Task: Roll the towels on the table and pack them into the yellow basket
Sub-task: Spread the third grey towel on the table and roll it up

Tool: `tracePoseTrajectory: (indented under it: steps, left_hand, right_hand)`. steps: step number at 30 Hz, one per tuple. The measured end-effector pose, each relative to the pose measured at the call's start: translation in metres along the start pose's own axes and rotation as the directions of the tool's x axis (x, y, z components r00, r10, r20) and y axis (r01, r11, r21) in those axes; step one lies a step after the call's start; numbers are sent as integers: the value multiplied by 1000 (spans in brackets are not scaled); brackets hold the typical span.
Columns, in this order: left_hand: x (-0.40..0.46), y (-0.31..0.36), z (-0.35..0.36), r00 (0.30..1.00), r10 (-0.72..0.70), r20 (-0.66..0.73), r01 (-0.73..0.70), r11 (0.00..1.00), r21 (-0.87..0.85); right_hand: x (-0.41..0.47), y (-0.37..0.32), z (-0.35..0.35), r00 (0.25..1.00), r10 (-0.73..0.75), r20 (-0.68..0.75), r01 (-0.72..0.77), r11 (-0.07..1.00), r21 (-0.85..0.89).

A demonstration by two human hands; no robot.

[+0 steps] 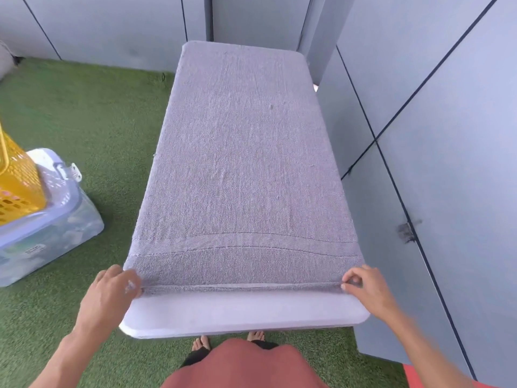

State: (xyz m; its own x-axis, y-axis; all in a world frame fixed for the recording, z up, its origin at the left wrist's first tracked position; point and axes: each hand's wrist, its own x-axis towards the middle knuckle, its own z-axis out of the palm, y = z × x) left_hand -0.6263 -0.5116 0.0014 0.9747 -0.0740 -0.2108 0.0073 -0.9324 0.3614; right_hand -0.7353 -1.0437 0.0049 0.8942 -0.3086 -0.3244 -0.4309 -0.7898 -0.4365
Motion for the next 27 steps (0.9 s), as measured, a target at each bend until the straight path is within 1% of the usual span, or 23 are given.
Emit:
tracePoseTrajectory:
  steps: [1, 2, 4, 6, 9, 12, 16, 19, 21, 23, 27]
  left_hand:
    - [-8, 2, 5, 997, 40, -65, -38, 999, 21]
    - [-15, 3, 10, 994, 59, -96, -57, 998, 27]
    - [-28, 3, 23, 990, 66, -123, -64, 998, 21]
    - [-35, 0, 35, 988, 72, -137, -68, 997, 37]
    - [-41, -3, 44, 980, 114, -166, -102, 992, 78]
    - [-41, -3, 40, 976, 98, -192, -83, 993, 83]
    - [-36, -3, 37, 970, 143, -196, -114, 981, 155]
    - [-34, -4, 37, 966, 167, -195, -127, 971, 202]
    - [-33, -5, 36, 968, 154, -198, -107, 968, 228]
    - [-33, -8, 33, 974, 120, -190, -73, 968, 239]
    - [-39, -18, 26, 986, 87, -140, -56, 976, 212]
  right_hand:
    - [-5, -1, 4, 999, -3, -45, 1, 999, -53]
    - [-11, -3, 8, 997, -9, -83, 2, 997, -79]
    - [-23, -6, 16, 988, -41, -147, 29, 996, -85]
    - [-29, -5, 23, 982, -71, -177, 58, 995, -78]
    - [-32, 1, 27, 980, -86, -181, 67, 991, -112]
    - [-31, 3, 26, 986, -82, -147, 63, 990, -125]
    - [-36, 2, 24, 986, -91, -138, 71, 988, -138]
    - [-38, 4, 24, 988, -122, -94, 104, 979, -174]
    - [-38, 7, 25, 983, -152, -105, 131, 974, -185]
    - [-39, 9, 25, 981, -151, -125, 126, 974, -190]
    - [-43, 13, 24, 974, -154, -167, 118, 972, -206]
